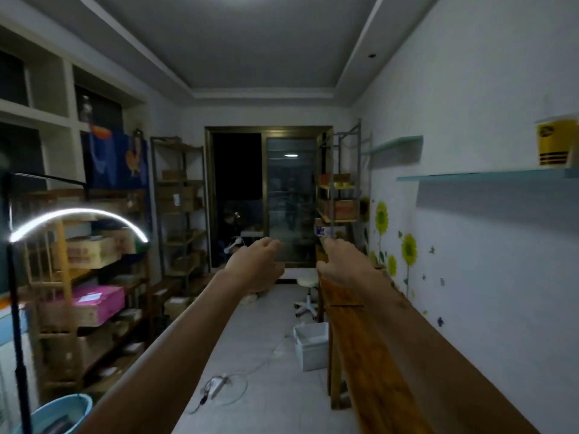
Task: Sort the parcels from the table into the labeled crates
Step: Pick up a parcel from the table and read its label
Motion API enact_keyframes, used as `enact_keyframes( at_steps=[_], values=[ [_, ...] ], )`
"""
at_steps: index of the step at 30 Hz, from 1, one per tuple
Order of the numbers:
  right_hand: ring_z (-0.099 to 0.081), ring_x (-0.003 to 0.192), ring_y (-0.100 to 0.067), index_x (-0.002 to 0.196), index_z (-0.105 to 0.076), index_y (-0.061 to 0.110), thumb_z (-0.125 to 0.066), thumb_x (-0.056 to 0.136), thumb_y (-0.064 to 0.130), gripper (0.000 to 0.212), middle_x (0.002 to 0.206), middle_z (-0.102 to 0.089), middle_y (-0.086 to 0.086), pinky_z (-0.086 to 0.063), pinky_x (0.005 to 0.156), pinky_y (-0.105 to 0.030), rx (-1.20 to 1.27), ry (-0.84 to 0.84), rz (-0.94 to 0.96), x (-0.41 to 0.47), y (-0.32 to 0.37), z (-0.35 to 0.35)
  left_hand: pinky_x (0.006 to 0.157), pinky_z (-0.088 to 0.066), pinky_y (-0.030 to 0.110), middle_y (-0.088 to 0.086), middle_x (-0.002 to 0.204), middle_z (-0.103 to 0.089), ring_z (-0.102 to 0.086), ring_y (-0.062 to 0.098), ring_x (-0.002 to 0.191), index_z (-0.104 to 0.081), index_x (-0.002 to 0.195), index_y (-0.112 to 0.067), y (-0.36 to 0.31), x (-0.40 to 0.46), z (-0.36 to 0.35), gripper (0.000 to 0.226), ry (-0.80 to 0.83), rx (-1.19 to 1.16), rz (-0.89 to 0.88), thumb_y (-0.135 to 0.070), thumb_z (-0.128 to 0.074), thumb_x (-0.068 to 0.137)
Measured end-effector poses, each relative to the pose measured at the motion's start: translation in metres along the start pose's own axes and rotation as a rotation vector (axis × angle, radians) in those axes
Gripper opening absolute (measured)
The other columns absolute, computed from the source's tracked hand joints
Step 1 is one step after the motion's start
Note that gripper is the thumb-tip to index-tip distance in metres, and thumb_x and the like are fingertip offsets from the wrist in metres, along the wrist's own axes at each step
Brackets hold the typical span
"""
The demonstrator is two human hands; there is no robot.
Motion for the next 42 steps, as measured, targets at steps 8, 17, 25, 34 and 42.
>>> enact_keyframes(
  at_steps=[8,17,25,34,42],
  values=[
    [-0.041,0.138,-0.032,0.153,-0.032,0.010,-0.051,0.101,0.034,0.060,0.153,-0.040,-0.014,-0.042,0.110,-0.045,0.009,0.066,-0.001,0.160,-0.017,-0.079,0.110,-0.042,0.044,0.002,0.163,-0.027,-0.041,0.032,0.140,-0.025,0.157,-0.022,0.081,0.141,-0.072,0.065,0.032,-0.065,0.048,-0.043,-0.050,0.100],
    [-0.053,0.115,-0.026,0.142,-0.043,0.015,-0.052,0.097,0.033,0.049,0.132,-0.053,-0.009,-0.051,0.092,-0.040,-0.068,0.055,-0.041,0.370,-0.026,-0.165,0.112,-0.039,0.044,0.004,0.158,-0.034,-0.043,0.028,0.138,-0.029,0.155,-0.019,0.210,0.330,-0.160,0.061,0.028,-0.060,0.001,-0.039,-0.048,0.101],
    [-0.052,0.120,-0.027,0.137,-0.046,0.016,-0.053,0.099,0.033,0.042,0.135,-0.051,-0.010,-0.048,0.093,-0.039,-0.082,0.041,-0.125,0.552,-0.056,-0.212,0.113,-0.037,0.044,0.004,0.160,-0.032,-0.041,0.027,0.140,-0.028,0.155,-0.016,0.277,0.505,-0.215,0.060,0.028,-0.083,-0.035,-0.039,-0.046,0.103],
    [-0.047,0.131,-0.031,0.151,-0.035,0.014,-0.052,0.099,0.033,0.058,0.147,-0.046,-0.012,-0.048,0.101,-0.043,-0.066,0.061,-0.151,0.746,-0.154,-0.309,0.111,-0.038,0.043,0.004,0.159,-0.032,-0.043,0.026,0.138,-0.028,0.155,-0.016,0.319,0.714,-0.329,0.061,0.085,-0.023,-0.044,-0.042,-0.046,0.102],
    [-0.048,0.133,-0.032,0.152,-0.035,0.013,-0.050,0.101,0.039,0.059,0.150,-0.045,-0.013,-0.048,0.103,-0.044,-0.020,0.090,-0.239,0.911,-0.252,-0.363,0.109,-0.040,0.042,0.006,0.162,-0.028,-0.041,0.028,0.140,-0.026,0.156,-0.016,0.334,0.903,-0.418,0.062,0.152,-0.072,-0.045,-0.042,-0.045,0.103]
  ],
)
Point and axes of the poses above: each hand's wrist, its own x-axis towards the middle knuckle, its own z-axis out of the back of the hand, y = z × x, the point moved 3 cm from there along x, towards the middle knuckle
